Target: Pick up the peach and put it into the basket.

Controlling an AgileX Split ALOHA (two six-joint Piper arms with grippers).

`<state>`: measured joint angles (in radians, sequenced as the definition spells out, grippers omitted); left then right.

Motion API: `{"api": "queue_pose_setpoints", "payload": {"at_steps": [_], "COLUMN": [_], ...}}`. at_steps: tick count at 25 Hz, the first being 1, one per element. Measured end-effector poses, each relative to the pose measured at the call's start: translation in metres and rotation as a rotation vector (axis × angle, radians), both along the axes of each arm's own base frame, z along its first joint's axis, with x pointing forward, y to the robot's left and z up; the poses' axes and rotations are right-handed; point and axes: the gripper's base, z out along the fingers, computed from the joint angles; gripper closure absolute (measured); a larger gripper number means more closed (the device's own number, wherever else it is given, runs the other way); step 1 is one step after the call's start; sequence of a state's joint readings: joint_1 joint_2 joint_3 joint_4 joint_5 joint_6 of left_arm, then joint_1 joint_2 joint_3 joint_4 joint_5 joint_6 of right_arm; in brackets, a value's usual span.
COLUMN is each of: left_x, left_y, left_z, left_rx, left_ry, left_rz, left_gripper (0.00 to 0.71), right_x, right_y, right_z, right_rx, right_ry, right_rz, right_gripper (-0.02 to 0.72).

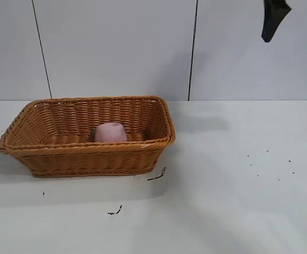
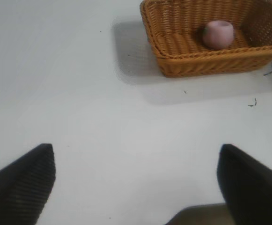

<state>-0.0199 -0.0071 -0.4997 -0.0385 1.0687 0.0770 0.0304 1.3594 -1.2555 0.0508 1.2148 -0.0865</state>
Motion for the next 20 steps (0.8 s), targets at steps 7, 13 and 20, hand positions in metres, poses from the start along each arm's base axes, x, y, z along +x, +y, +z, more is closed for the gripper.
{"api": "queue_pose_setpoints", "payload": {"at_steps": [7,13,20], "left_x": [0.0,0.0,0.0], "left_y": [0.0,0.0,0.0], "left_z": [0.0,0.0,0.0], "left_rx": [0.0,0.0,0.0], "left_ry": [0.0,0.0,0.0], "left_rz": [0.0,0.0,0.0], "left_gripper": [0.018,0.018,0.018], "right_x": [-0.112,-0.182,-0.234], "right_y": [-0.004,-0.006,-0.009], "right_z": [-0.027,-0.05,-0.059], "right_rx": [0.003,0.011,0.007], "right_ry": [-0.097,-0.368,-0.627], "right_rz": [-0.004,-0.01,-0.012], "right_gripper": [0.014,0.014,0.014]}}
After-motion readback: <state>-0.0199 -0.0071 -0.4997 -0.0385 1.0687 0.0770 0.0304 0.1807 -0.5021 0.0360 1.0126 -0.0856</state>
